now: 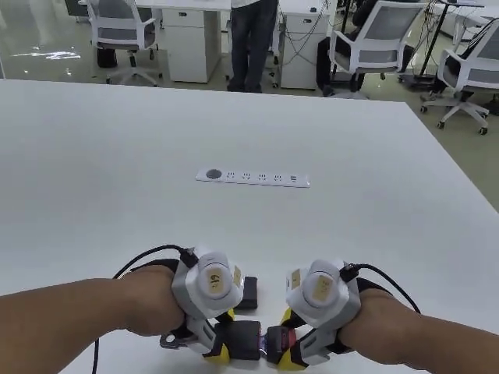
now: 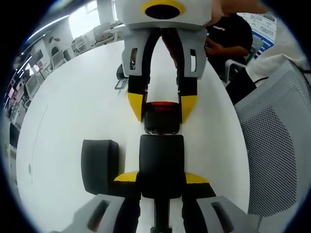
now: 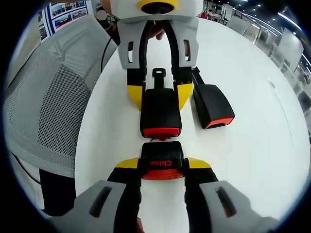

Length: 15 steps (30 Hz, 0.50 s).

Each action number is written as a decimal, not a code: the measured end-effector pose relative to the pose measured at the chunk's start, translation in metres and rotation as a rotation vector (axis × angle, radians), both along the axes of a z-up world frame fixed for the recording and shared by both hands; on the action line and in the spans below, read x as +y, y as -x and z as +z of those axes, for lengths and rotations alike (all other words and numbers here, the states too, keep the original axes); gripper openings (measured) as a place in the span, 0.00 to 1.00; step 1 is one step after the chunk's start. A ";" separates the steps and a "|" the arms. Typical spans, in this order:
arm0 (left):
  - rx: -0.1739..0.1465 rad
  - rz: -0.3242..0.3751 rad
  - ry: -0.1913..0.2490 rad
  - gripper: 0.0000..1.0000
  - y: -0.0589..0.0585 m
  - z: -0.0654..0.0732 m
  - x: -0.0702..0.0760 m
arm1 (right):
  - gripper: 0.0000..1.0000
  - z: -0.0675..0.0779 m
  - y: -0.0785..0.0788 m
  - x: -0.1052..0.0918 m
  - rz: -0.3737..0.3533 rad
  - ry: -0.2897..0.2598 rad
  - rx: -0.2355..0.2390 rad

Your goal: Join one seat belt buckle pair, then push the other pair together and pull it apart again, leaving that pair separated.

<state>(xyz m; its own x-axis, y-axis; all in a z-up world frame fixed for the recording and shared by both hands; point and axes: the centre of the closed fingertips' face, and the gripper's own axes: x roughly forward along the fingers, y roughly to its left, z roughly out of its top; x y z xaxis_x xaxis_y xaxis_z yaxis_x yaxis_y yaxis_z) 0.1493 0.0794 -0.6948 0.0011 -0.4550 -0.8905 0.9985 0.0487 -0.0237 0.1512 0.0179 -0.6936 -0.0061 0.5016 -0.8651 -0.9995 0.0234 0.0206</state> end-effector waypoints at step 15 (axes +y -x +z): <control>0.012 0.024 -0.018 0.34 -0.002 0.000 -0.001 | 0.34 0.000 0.000 0.001 -0.011 0.015 -0.018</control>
